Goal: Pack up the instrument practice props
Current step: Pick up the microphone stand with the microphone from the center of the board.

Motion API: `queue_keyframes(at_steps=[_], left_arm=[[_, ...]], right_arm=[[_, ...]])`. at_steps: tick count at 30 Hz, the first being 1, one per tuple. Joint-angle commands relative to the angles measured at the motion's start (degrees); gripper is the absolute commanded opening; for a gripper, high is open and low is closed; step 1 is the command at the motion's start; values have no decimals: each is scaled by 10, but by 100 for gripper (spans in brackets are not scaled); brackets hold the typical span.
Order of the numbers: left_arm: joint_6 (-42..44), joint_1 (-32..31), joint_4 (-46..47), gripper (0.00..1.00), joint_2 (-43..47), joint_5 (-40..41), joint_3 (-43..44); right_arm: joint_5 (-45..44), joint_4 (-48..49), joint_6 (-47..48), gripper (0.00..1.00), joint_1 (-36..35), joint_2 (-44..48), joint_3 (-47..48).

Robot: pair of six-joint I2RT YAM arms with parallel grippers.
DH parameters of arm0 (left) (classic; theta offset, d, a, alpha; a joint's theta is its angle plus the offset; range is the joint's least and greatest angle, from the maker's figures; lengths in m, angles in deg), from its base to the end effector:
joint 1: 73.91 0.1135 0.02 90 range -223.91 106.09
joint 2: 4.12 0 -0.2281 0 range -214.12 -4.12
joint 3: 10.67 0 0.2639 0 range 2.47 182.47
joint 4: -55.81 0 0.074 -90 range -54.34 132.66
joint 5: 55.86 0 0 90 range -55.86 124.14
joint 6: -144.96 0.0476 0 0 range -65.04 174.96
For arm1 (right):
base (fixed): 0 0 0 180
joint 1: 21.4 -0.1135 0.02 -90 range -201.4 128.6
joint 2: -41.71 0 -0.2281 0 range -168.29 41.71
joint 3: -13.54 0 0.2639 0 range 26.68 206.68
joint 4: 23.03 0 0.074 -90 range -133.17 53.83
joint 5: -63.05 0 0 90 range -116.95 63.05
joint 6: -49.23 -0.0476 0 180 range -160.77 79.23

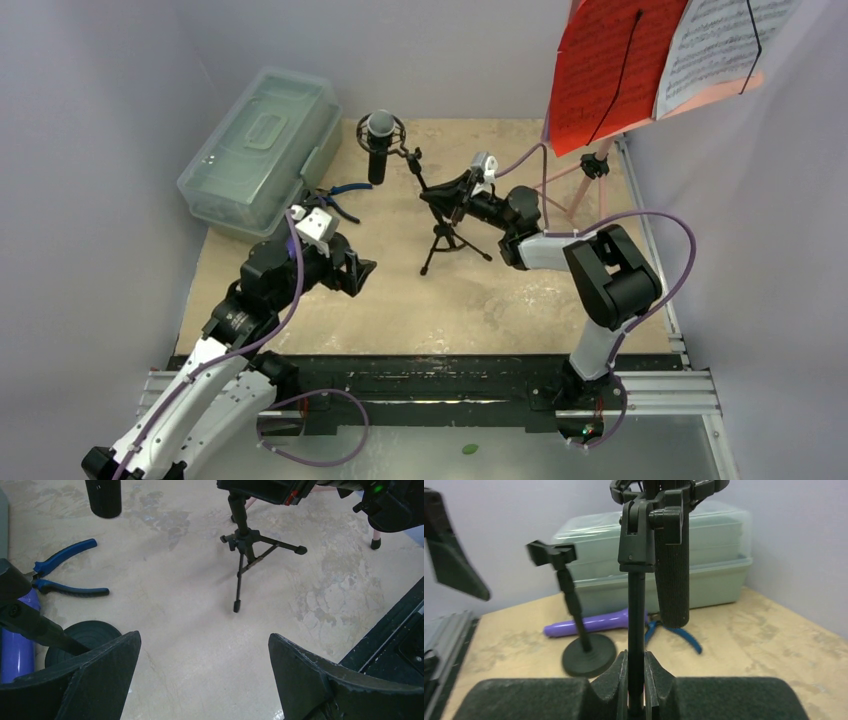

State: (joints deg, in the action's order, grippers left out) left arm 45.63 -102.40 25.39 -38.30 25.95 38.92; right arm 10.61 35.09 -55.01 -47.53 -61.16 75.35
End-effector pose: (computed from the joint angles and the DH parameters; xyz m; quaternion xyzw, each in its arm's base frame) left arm 0.1749 -0.1026 0.2804 0.1746 0.7731 -0.2504 0.5560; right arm 0.3253 0.1919 0.1953 -0.3158 0.5329 0.4423 0.6486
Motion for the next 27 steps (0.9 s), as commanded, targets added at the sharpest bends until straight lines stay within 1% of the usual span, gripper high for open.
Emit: queue_keyframes(at_steps=[1,8,15,19,24,27], left_arm=[[14,5,27,99,15,-33,-9],[17,5,30,99,15,-50,-9],[18,5,36,97,9,-69,-11],[18,5,44,96,3,-87,-15],[28,5,82,95,1,-115,-30],[25,4,144,94,-9,-132,-40]], right_arm=[[38,102,-54,0,-1,66,-42],[97,145,-75,0,6,94,-112],[146,172,-64,0,61,111,-177],[167,169,-45,0,86,127,-203],[208,182,-42,0,111,123,-225],[229,190,-40,0,131,119,-237]])
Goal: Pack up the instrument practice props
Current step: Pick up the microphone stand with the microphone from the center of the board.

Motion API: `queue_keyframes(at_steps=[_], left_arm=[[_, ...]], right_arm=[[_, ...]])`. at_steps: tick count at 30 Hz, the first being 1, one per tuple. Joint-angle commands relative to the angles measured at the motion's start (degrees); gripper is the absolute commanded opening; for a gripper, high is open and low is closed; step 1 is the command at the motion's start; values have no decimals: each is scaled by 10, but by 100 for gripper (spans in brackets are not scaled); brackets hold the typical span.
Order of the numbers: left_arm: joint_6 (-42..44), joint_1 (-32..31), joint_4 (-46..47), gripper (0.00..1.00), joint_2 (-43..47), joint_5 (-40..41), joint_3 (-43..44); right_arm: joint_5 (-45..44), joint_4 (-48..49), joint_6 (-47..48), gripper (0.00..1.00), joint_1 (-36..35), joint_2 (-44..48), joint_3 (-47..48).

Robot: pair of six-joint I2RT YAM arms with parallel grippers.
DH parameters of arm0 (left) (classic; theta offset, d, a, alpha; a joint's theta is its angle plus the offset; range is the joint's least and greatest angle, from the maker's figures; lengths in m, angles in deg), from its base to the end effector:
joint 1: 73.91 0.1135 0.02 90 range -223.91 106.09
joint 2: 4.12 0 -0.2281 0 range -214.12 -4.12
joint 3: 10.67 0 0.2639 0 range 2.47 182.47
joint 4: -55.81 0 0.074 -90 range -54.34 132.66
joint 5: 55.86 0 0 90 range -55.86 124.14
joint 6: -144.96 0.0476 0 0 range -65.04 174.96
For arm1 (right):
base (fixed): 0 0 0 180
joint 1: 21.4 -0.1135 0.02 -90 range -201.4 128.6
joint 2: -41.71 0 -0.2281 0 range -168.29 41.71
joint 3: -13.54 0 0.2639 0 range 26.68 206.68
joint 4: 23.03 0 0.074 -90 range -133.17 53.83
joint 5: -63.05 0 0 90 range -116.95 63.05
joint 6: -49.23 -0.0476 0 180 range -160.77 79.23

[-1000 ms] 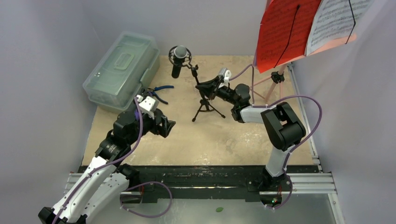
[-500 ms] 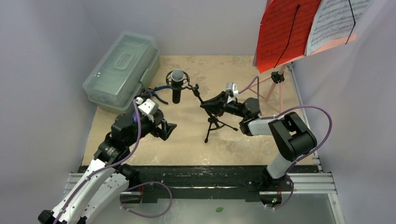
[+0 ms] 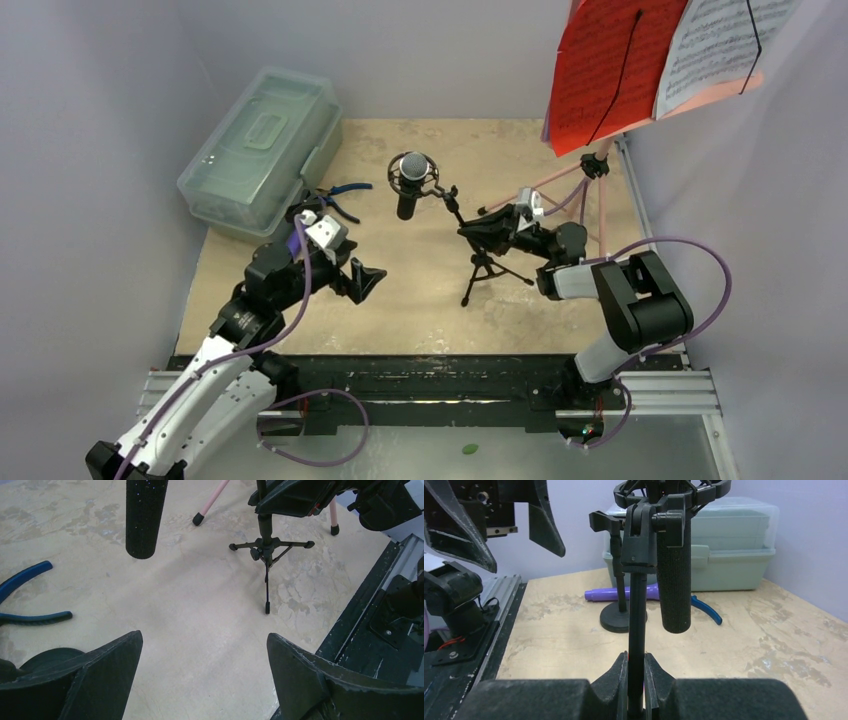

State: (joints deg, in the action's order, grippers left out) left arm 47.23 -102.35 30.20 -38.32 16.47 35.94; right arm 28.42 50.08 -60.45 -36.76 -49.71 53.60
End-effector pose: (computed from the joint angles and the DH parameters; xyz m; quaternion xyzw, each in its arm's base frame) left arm 0.1736 -0.1105 0.2712 0.2330 0.7446 -0.3050 0.5461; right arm 0.2638 0.1131 0.1728 -0.3656 0.5109 0.4692 0.6206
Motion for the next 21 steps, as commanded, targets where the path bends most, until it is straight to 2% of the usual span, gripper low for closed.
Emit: queue_keyframes(at_steps=[1,6,10,14,17,21], left_arm=[[8,3,136,94,-17,-46,-11],[43,2,251,95,-80,-64,-4],[123,-6,313,99,-126,-59,-4],[193,-42,343,99,-167,-6,8],[250,-88,376,99,-210,68,13],[264,-94,455,98,-279,119,12]], right_arm=[[58,44,17,0,27,3,-23],[80,66,10,0,43,-5,-32],[87,81,4,0,53,-13,-36],[96,96,-9,0,62,-19,-36],[98,96,-12,0,63,-18,-36],[105,96,-10,0,65,-16,-38]])
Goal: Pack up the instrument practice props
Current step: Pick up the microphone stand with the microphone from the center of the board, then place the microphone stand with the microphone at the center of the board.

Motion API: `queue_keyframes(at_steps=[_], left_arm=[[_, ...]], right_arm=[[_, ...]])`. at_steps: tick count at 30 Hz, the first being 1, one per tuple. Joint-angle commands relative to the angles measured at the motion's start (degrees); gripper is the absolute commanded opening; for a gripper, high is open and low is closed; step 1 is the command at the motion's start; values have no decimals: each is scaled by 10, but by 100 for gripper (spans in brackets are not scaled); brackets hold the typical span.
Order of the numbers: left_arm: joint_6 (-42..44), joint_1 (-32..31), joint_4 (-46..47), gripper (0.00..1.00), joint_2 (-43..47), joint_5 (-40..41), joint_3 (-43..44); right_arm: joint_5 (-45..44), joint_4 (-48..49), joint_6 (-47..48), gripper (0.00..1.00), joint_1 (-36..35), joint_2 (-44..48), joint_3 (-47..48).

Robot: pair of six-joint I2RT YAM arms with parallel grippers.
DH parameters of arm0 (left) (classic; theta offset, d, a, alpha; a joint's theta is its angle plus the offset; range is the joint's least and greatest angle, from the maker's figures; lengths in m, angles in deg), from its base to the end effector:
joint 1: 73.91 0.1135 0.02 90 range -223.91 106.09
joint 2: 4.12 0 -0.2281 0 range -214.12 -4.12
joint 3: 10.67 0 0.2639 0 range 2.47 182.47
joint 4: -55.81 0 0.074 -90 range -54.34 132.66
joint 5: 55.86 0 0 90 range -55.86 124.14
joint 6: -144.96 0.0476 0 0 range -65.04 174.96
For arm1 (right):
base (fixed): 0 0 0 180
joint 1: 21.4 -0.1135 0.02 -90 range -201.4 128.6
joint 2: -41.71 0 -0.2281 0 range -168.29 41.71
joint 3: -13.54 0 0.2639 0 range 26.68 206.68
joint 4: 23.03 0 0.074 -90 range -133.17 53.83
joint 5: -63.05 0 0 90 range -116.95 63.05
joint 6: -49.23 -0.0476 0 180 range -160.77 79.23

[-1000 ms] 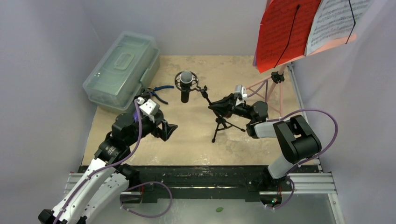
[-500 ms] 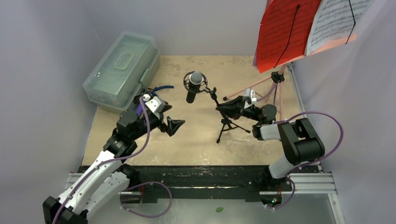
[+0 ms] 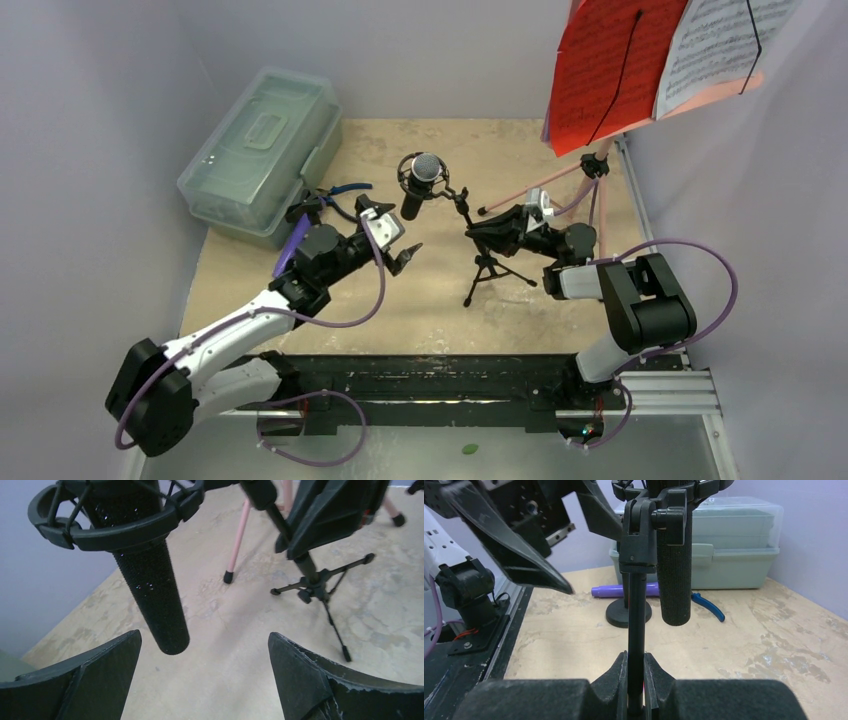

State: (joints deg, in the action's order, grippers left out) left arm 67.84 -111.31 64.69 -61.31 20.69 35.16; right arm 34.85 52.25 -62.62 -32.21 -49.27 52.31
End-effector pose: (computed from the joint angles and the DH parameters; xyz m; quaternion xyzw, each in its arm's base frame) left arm 0.2120 -0.1760 0.2480 0.3780 0.6149 -0.2285 0.6533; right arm 0.2617 0.0927 0.1708 -0.3809 0.5122 0.4730 0.6073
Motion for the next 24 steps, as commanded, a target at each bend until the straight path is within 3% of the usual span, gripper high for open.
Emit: queue_keyframes(at_steps=[1,10,18,24], left_arm=[[63,-5,125,97,-64,84,22],[48,-3,246,95,-184,101,55],[4,7,276,78,-260,69,91],[-13,8,293,53,-274,60,97]], right_arm=[[42,75,12,0,21,-20,-25],[46,75,11,0,23,-21,-24],[52,76,10,0,23,-27,-23],[55,75,11,0,23,-29,-22]])
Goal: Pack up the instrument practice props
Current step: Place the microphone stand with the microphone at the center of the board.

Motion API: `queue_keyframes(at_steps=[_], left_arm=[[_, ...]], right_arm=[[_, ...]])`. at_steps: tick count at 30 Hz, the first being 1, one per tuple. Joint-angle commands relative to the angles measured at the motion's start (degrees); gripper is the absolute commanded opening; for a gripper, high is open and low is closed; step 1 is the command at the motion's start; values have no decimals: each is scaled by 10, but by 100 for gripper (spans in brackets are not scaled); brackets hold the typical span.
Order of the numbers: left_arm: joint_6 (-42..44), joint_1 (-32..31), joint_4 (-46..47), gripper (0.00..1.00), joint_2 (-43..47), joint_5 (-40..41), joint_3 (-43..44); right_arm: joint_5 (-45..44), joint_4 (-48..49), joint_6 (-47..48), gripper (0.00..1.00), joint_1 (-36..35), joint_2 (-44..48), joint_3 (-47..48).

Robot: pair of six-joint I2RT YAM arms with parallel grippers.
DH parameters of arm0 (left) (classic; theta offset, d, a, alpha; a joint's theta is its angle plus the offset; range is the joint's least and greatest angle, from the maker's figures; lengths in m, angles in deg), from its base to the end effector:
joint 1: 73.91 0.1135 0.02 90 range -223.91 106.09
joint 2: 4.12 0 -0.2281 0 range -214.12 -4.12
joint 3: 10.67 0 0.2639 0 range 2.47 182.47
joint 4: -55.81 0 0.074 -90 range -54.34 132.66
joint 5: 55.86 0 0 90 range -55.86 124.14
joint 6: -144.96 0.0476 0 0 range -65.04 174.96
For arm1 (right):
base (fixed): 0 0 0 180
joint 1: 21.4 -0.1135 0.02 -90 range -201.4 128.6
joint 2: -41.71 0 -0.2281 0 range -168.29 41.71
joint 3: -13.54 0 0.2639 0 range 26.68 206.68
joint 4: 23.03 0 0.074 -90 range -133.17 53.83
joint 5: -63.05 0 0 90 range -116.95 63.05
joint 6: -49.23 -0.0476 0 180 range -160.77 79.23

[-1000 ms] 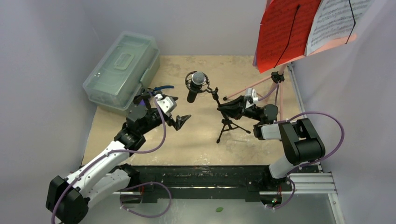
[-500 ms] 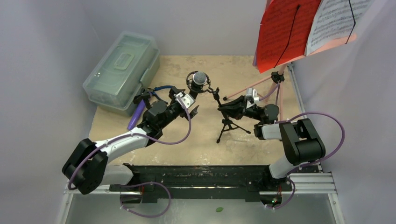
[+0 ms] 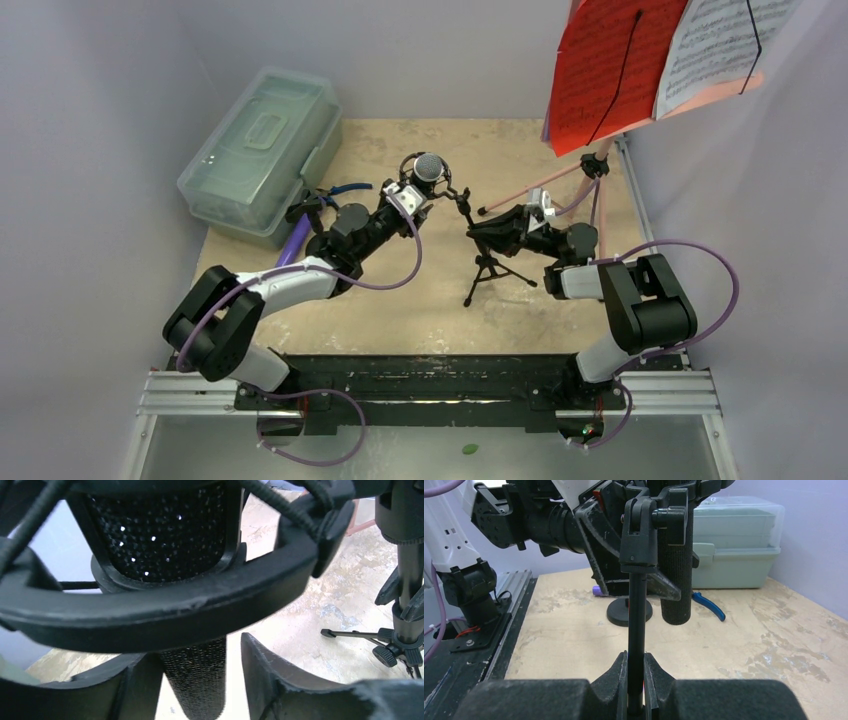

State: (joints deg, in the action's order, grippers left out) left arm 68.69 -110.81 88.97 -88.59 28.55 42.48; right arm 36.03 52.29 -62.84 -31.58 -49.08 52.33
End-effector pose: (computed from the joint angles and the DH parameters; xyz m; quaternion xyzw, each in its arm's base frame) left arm 0.2729 -0.2107 0.2073 0.3288 0.6131 -0.1773 0.6961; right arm 0.2616 0.0901 0.1715 -0.3855 0.5113 0.4736 0.6046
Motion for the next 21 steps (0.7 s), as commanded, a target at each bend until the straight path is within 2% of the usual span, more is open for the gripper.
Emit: queue_keyframes(at_steps=[1,5,6,9,15,17,21], left_arm=[[-22,3,50,47,-1,-19,24],[-16,3,35,6,10,-21,27],[-14,3,25,0,19,-22,28],[-1,3,-8,0,47,-18,26],[22,3,-82,0,110,7,27],[25,2,-112,0,129,10,32],[28,2,-149,0,160,19,38]], right_arm=[[43,74,13,0,17,-31,-23],[52,81,7,4,17,-30,-22],[54,85,1,7,16,-29,-21],[69,104,-36,18,17,-31,-13],[138,155,-88,50,17,-34,-1],[155,162,-113,57,17,-34,11],[167,162,-167,66,20,-32,35]])
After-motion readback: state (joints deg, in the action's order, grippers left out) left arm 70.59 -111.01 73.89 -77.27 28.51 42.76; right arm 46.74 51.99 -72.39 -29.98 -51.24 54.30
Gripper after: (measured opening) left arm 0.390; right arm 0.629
